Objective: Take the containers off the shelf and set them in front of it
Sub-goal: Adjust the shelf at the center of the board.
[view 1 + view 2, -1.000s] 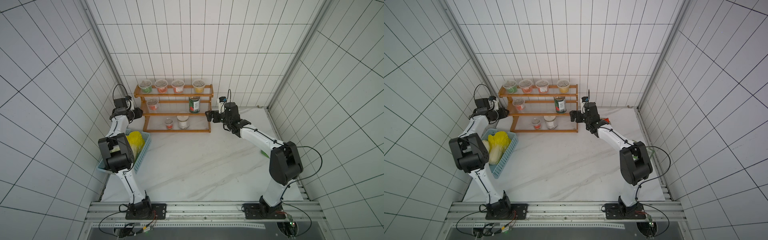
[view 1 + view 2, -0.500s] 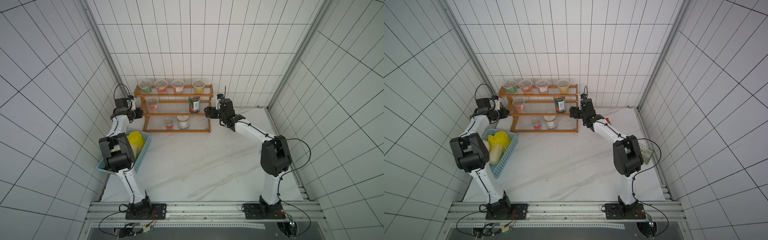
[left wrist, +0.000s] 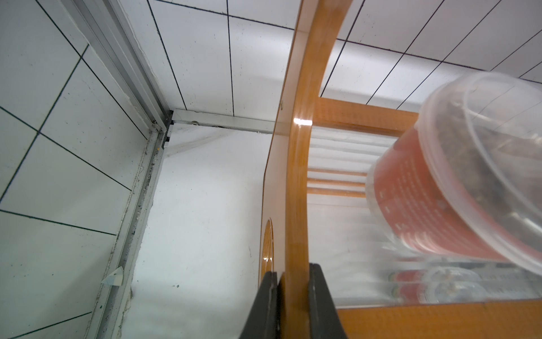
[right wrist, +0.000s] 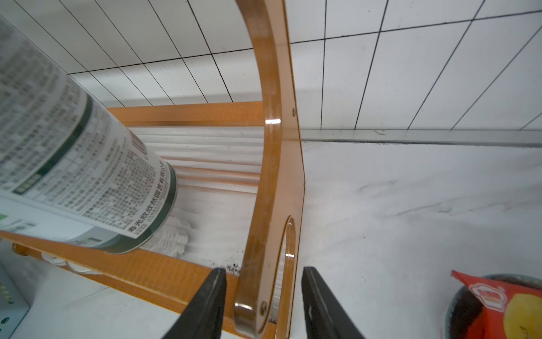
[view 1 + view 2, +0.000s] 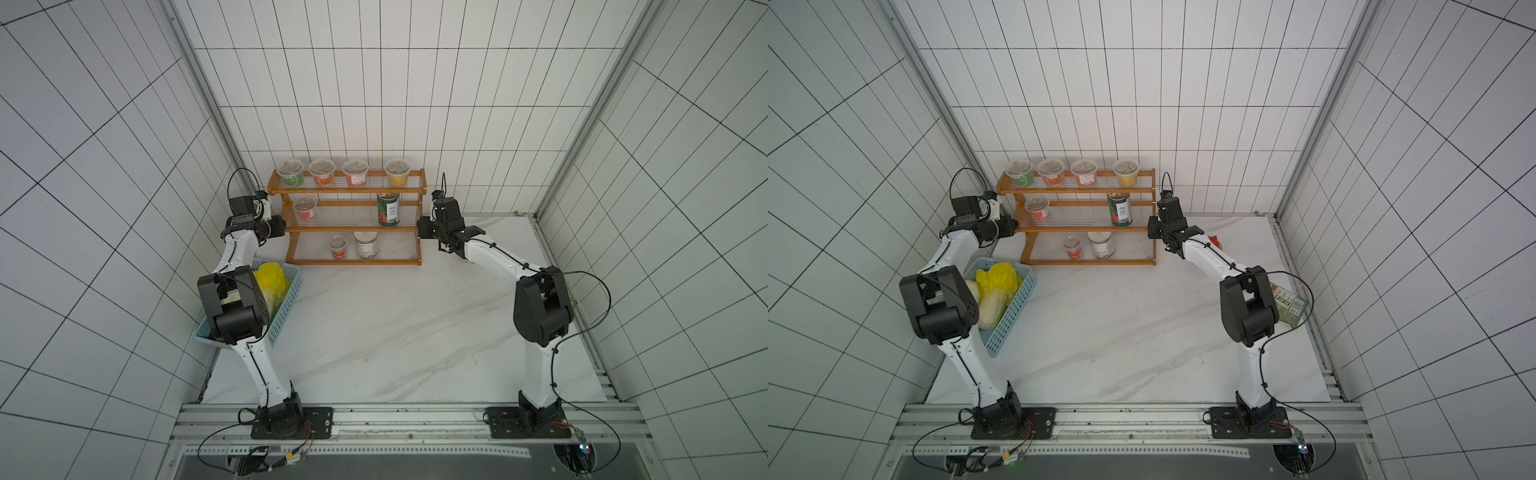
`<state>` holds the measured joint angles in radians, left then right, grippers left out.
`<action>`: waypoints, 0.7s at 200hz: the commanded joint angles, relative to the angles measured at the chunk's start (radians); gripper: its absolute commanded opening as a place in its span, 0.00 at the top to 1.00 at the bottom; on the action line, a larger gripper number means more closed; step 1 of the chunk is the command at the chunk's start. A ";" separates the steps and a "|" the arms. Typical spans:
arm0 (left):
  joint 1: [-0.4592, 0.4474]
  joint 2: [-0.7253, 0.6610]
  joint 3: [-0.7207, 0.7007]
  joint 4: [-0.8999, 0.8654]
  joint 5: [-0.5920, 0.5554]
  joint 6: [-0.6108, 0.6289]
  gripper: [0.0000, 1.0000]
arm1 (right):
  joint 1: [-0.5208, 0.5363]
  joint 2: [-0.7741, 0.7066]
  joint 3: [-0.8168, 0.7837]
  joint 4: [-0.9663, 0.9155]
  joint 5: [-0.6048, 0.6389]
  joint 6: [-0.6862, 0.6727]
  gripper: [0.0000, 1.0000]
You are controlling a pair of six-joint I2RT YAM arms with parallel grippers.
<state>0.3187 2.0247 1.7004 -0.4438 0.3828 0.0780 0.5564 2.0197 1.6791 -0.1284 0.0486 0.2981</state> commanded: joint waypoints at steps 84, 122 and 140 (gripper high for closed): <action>-0.051 -0.056 -0.095 -0.003 -0.036 -0.015 0.96 | 0.013 -0.025 -0.029 0.000 0.051 -0.079 0.93; -0.094 -0.098 -0.140 -0.006 -0.077 0.020 0.96 | 0.016 -0.080 -0.079 0.008 0.059 -0.106 0.95; -0.106 -0.131 -0.176 -0.007 -0.089 0.024 0.96 | 0.016 -0.116 -0.121 0.016 0.058 -0.115 0.95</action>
<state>0.2623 1.9411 1.5818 -0.3946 0.3023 0.0658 0.5674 1.9793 1.6127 -0.0975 0.1177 0.2474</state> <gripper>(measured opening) 0.122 0.138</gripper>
